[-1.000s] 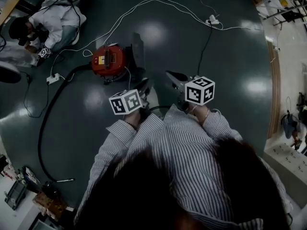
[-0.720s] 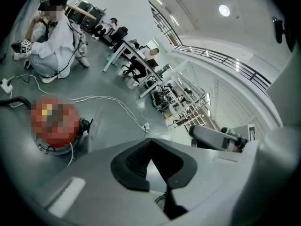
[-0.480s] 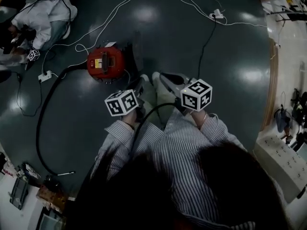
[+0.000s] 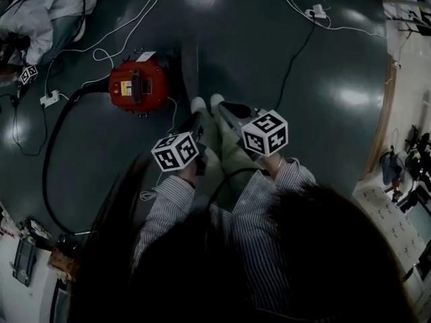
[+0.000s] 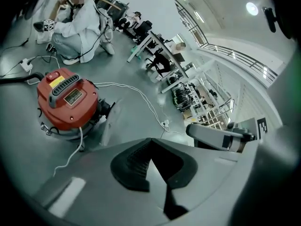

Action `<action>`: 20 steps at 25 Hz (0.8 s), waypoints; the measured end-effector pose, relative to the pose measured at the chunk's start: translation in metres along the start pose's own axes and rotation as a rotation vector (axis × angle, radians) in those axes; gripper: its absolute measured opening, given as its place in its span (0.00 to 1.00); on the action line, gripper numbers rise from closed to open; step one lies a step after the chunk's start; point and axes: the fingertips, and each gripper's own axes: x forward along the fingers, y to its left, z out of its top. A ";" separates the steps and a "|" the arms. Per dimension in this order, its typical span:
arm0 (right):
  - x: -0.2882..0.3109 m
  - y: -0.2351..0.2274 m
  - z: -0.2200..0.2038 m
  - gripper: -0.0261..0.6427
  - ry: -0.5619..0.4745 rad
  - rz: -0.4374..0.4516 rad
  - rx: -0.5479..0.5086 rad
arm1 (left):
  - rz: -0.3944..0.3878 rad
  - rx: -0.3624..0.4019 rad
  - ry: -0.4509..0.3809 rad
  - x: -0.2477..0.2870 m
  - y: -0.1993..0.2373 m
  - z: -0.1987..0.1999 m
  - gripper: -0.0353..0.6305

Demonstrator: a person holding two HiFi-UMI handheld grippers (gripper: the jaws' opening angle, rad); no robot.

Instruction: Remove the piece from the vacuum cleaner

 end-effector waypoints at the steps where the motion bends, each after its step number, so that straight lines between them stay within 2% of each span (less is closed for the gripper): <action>1: 0.012 -0.005 -0.004 0.04 0.012 0.004 -0.011 | 0.014 -0.012 -0.001 0.009 0.009 -0.002 0.06; 5: 0.060 -0.024 -0.024 0.04 0.036 0.032 -0.040 | 0.038 -0.032 -0.010 0.047 0.043 -0.011 0.06; 9: 0.096 -0.048 -0.047 0.04 0.053 0.035 -0.010 | 0.065 -0.062 -0.019 0.081 0.074 -0.021 0.06; 14: 0.121 -0.070 -0.074 0.04 0.096 0.044 0.020 | 0.171 0.001 -0.076 0.104 0.118 -0.018 0.06; 18: 0.132 -0.083 -0.092 0.04 0.133 0.041 0.028 | 0.260 0.053 -0.073 0.120 0.147 -0.016 0.07; 20: 0.135 -0.088 -0.097 0.04 0.144 0.039 0.029 | 0.287 0.062 -0.070 0.126 0.155 -0.016 0.23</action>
